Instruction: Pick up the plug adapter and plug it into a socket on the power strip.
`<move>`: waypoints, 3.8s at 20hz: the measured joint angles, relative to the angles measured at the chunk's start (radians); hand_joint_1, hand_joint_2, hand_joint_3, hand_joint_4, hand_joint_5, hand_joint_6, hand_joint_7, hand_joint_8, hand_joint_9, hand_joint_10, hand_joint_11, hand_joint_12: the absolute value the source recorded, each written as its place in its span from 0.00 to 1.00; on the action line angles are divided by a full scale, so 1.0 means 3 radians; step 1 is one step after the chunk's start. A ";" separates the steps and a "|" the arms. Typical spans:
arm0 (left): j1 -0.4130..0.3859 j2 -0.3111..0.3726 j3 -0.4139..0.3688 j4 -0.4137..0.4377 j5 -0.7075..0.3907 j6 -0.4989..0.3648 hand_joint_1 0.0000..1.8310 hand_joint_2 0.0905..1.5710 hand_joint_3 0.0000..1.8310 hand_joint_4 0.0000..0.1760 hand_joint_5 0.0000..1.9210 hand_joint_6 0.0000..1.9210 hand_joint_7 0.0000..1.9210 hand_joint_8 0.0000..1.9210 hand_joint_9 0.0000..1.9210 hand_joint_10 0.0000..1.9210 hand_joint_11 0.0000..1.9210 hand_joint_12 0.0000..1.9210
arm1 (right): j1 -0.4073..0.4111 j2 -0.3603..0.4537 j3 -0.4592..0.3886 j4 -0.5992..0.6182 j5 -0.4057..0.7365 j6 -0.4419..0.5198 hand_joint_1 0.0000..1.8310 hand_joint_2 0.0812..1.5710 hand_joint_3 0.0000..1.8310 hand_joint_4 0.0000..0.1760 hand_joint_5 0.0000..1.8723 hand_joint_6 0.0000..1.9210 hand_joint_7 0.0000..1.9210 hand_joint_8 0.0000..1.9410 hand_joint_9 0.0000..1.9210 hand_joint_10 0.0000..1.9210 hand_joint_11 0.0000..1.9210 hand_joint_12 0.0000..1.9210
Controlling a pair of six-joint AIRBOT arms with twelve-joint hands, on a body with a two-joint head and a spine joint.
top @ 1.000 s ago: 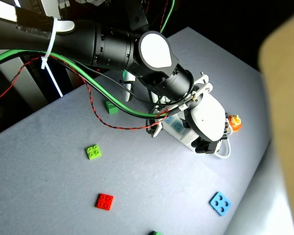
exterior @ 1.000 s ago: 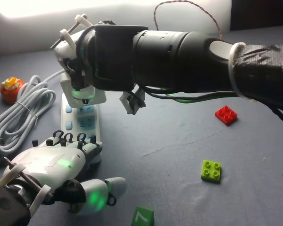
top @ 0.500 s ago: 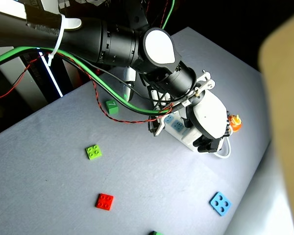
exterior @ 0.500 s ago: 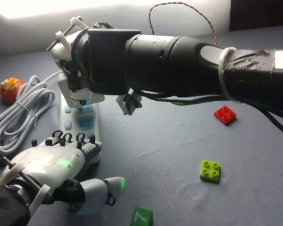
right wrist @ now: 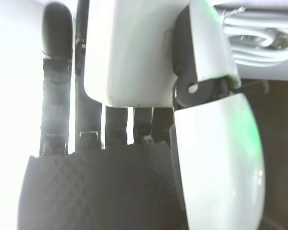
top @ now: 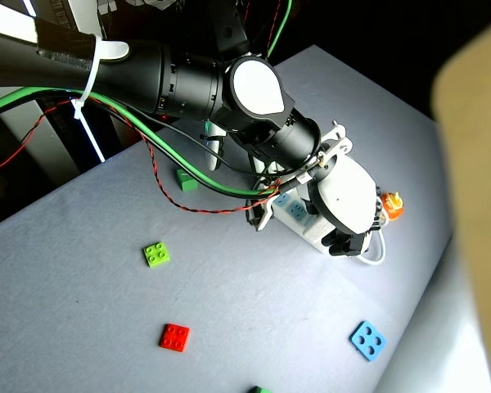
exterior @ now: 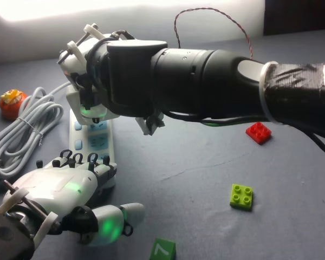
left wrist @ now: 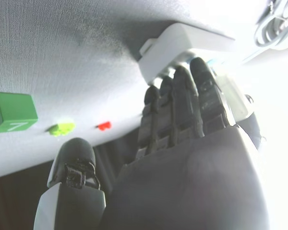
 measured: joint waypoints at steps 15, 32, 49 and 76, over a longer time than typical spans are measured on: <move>0.0000 0.0000 -0.0001 0.0003 -0.0003 -0.0001 0.00 0.79 0.00 0.00 0.10 0.00 0.15 0.00 0.16 0.00 0.00 0.28 | -0.0088 0.0128 -0.0113 -0.0055 0.0064 0.0125 0.67 0.70 0.00 0.00 0.49 0.50 0.54 0.53 0.59 0.17 0.37 0.51; -0.0013 0.0000 -0.0001 0.0001 0.0003 -0.0003 0.00 0.79 0.00 0.00 0.09 0.00 0.15 0.00 0.15 0.00 0.00 0.26 | -0.0081 0.0230 -0.0161 -0.0074 0.0211 0.0140 0.66 0.71 0.00 0.00 0.47 0.56 0.51 0.55 0.55 0.18 0.33 0.56; -0.0046 0.0000 0.0009 -0.0013 0.0010 -0.0028 0.00 0.79 0.00 0.00 0.09 0.00 0.14 0.00 0.14 0.00 0.00 0.25 | -0.0100 0.0359 -0.0289 -0.0034 0.0295 0.0175 0.47 0.69 0.00 0.00 0.23 0.00 0.23 0.00 0.21 0.00 0.00 0.51; -0.0852 0.0326 0.0354 -0.0178 0.0814 0.0052 0.03 0.78 0.00 0.00 0.00 0.76 0.00 0.87 0.00 0.95 0.00 0.99 | 0.0223 0.3065 -0.2944 -0.1064 0.0506 0.0682 0.47 0.55 0.00 0.00 0.24 0.05 0.26 0.04 0.26 0.09 0.00 0.59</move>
